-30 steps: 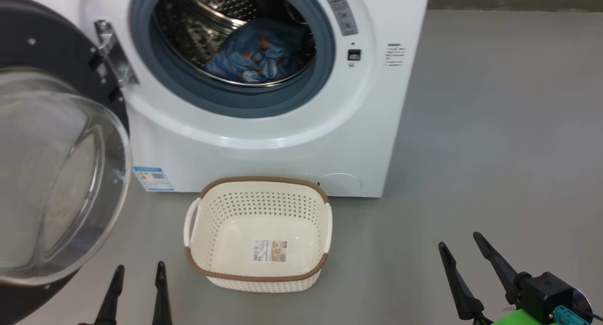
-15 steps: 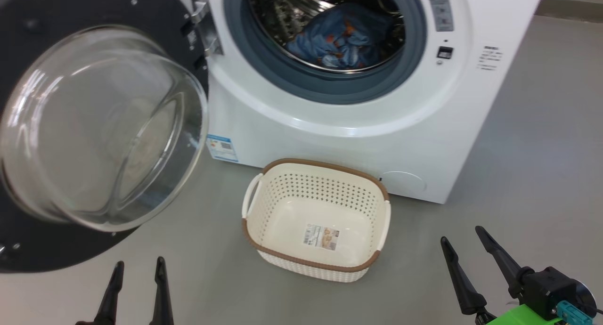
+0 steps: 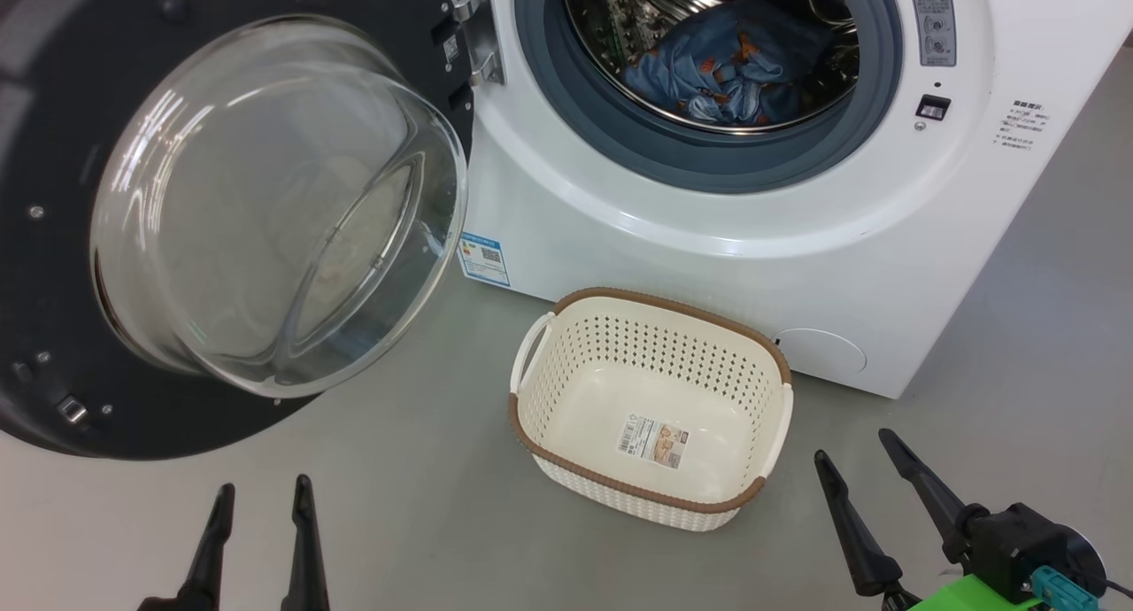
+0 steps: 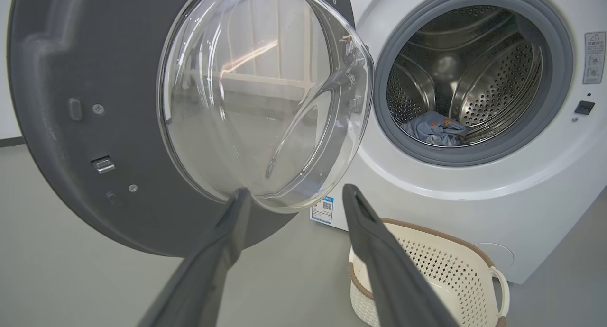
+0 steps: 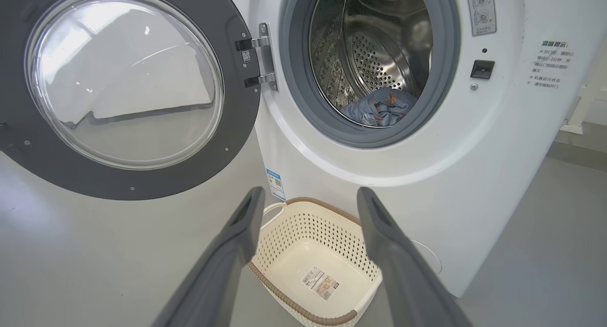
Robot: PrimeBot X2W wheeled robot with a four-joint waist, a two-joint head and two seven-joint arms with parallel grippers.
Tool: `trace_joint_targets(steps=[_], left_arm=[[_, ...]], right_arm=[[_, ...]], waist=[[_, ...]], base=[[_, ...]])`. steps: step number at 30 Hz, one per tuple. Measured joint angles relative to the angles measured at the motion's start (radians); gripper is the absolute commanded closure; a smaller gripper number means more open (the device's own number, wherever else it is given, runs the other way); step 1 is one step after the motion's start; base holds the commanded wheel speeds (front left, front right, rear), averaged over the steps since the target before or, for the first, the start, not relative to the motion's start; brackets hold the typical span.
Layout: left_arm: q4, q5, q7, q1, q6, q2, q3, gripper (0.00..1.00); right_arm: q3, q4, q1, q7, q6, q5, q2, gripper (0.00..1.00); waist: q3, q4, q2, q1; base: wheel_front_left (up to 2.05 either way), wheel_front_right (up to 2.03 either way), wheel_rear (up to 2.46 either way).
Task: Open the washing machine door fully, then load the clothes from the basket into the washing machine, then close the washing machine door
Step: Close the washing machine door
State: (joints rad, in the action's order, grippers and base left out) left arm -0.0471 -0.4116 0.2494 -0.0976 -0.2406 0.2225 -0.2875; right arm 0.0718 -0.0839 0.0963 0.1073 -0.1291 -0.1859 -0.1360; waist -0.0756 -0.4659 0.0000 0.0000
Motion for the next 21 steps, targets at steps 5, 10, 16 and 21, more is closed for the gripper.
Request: trace_joint_targets(steps=[5, 10, 16, 21], left_arm=[[0.003, 0.0, 0.0, 0.0, 0.008, -0.004, 0.001, 0.0], [0.007, 0.0, 0.0, 0.0, 0.009, -0.004, 0.003, 0.21], [0.012, 0.0, 0.0, 0.0, 0.016, -0.005, 0.004, 1.0], [0.012, -0.005, 0.0, 0.0, 0.029, -0.005, 0.003, 1.0]], right_arm=[[0.007, 0.006, 0.0, 0.001, 0.0, 0.0, -0.001, 0.0], [0.008, 0.009, 0.0, 0.001, 0.0, -0.001, -0.001, 0.0], [0.01, 0.01, 0.0, 0.001, 0.0, -0.001, -0.001, 0.0], [0.009, 0.009, 0.0, 0.001, 0.0, -0.001, 0.001, 0.0]], waist=[[0.003, 0.003, 0.0, 0.0], [0.007, 0.007, 0.0, 0.0], [0.01, 0.012, 0.0, 0.0], [0.013, 0.012, 0.0, 0.0]], base=[[0.0, 0.0, 0.0], [0.0, 0.0, 0.0], [0.0, 0.0, 0.0], [0.0, 0.0, 0.0]])
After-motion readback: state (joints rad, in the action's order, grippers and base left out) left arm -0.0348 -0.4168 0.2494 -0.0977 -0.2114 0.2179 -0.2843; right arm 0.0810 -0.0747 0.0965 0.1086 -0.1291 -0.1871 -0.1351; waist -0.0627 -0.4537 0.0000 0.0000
